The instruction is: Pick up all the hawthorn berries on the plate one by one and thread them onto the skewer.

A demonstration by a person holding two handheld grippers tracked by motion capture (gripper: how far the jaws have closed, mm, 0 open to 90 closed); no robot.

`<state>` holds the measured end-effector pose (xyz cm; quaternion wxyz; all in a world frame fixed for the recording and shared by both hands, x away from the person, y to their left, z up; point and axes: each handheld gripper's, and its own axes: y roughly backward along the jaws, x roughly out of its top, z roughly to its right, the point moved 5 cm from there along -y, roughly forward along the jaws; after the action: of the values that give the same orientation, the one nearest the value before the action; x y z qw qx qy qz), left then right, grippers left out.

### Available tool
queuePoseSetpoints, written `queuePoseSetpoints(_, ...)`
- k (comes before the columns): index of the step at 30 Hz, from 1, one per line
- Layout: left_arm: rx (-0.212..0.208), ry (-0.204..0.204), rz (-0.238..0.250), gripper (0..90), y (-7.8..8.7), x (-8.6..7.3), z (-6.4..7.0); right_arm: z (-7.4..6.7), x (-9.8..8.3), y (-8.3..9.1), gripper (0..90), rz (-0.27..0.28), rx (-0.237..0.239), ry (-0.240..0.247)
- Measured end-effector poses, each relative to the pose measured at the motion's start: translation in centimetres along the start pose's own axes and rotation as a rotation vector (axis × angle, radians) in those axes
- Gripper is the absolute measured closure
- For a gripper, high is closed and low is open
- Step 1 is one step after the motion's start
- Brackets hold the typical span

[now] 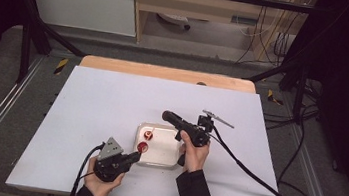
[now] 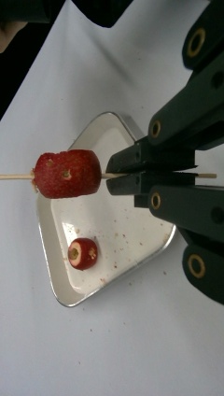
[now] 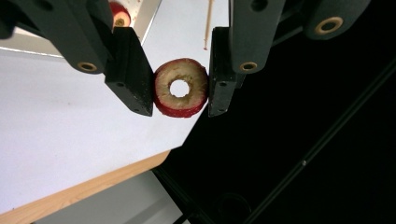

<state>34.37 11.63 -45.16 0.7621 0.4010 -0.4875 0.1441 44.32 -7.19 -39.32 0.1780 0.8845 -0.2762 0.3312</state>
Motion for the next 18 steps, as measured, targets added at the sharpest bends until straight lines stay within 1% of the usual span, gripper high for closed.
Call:
queuePoseSetpoints(3,-0.014,0.021,0.011,88.1,-0.4,0.4,0.5,-0.2,0.3,0.1,62.3,0.028,0.008,-0.009)
queuePoseSetpoints(4,-0.01,0.018,0.015,88.1,-0.5,0.5,0.6,-0.3,0.3,0.2,62.3,0.037,0.01,-0.005)
queuePoseSetpoints(5,-0.017,0.024,0.02,88.1,-0.7,0.6,0.8,-0.3,0.4,0.2,62.3,0.047,0.014,-0.006)
queuePoseSetpoints(7,-0.015,0.021,0.029,88.1,-0.8,0.9,1.1,-0.3,0.5,0.2,62.4,0.057,0.016,-0.005)
queuePoseSetpoints(9,-0.02,0.029,0.033,88.1,-1.1,1.2,1.3,-0.4,0.6,0.2,62.3,0.066,0.02,-0.005)
queuePoseSetpoints(13,-0.021,0.035,0.04,88.1,-1.5,1.5,1.5,-0.4,0.7,0.3,62.4,0.085,0.027,-0.005)
queuePoseSetpoints(14,-0.026,0.042,0.04,88.1,-1.6,1.5,1.6,-0.4,0.8,0.3,62.4,0.091,0.028,-0.003)
queuePoseSetpoints(15,-0.022,0.042,0.043,88.1,-1.6,1.6,1.6,-0.5,0.8,0.3,62.4,0.091,0.033,-0.011)
queuePoseSetpoints(18,-0.019,0.046,0.053,88.1,-1.8,1.7,1.6,-0.5,0.8,0.3,62.4,0.104,0.041,-0.014)
